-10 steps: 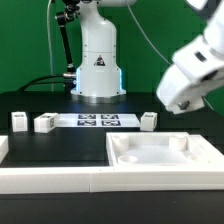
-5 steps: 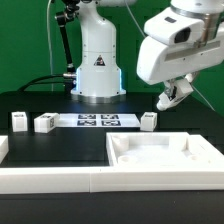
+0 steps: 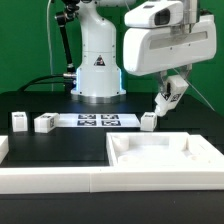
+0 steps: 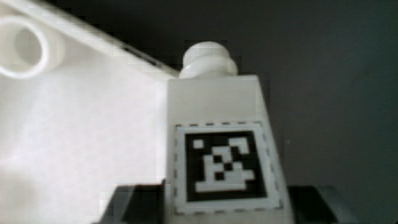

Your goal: Assemble square table

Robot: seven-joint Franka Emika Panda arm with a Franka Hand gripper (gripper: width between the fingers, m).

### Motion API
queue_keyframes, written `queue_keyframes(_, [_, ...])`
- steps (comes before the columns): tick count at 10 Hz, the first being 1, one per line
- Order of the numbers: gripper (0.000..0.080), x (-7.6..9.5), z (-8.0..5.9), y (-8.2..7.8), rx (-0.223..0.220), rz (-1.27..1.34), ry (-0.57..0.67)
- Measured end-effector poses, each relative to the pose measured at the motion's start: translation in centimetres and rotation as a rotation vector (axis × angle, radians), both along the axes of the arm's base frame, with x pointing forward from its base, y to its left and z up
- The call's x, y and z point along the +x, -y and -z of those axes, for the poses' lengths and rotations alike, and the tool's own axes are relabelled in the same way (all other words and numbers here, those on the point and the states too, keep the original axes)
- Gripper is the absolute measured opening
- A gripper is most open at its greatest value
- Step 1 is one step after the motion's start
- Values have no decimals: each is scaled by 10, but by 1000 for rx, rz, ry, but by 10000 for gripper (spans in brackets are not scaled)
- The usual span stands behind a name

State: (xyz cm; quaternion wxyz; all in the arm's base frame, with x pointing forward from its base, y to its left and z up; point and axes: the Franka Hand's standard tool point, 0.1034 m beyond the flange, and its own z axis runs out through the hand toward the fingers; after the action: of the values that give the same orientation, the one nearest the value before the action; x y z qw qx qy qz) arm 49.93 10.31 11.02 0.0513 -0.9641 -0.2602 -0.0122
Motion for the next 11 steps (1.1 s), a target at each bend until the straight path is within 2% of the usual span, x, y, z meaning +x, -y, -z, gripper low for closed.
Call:
queue_keyframes(1, [290,4,1,4,16,7,63])
queue_keyframes(2, [290,3,3,4,16,8,61])
queue_keyframes(3, [290,12,3,2,22,9,64])
queue_keyframes(4, [290,23,2,-2,30,8,55])
queue_keyframes(6, [290,57,-9,2,45,23,54])
queue_keyframes(11, [290,56,-10,3,49,58,28])
